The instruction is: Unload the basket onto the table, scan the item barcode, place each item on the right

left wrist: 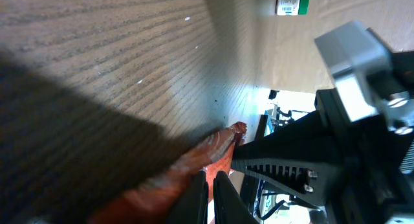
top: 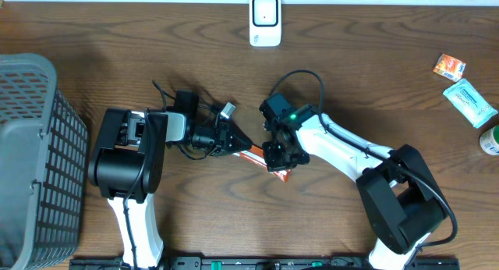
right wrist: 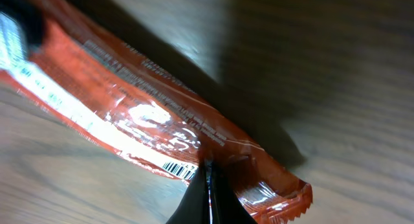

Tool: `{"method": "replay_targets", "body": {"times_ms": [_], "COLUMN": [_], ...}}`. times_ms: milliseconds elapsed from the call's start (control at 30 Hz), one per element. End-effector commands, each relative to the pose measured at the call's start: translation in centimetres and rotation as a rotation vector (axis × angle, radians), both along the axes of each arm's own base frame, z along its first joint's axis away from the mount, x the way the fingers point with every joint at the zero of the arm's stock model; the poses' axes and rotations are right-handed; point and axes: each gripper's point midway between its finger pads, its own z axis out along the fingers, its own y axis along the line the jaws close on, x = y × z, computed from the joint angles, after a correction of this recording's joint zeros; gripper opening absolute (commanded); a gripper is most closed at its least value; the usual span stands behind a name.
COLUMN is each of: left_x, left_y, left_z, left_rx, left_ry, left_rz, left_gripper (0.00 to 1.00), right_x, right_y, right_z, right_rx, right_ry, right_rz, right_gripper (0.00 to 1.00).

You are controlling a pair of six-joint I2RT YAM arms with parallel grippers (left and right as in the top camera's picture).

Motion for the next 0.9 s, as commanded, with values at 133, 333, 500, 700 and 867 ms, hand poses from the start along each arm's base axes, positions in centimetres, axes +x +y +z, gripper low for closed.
{"method": "replay_targets", "body": {"times_ms": [133,333,500,700,867], "left_x": [-1.2,-1.2,-2.5,-3.7,-5.1], "left_y": [1.1,1.1,0.7,-2.0,-4.1], "left_z": [-4.4,-4.5,-2.6,3.3,5.7], "left_rx": [0.133,0.139,0.152,0.126,0.115], "left_ry": [0.053,0.078,0.144,-0.018,-0.042], "left_rz": [0.006,0.015,-0.004,-0.101,-0.146], "left_gripper": [0.08,0.07,0.07,0.07,0.07], "right_x": [-1.8,-1.0,-0.3,0.6,0.8], "right_y": [-5.0,-3.6,-2.1,-1.5,-1.4], "right_z": [-1.1,0.0,0.1,0.0,0.1], "right_rx": [-0.216,-0.133,-0.06,-0.038,-0.032], "right_ry": [0.021,-0.033,-0.058,-0.092,-0.102], "right_rz": [-0.026,0.038,0.055,0.06,0.06], "right_gripper": [0.01,0.01,0.01,0.01,0.01]}}
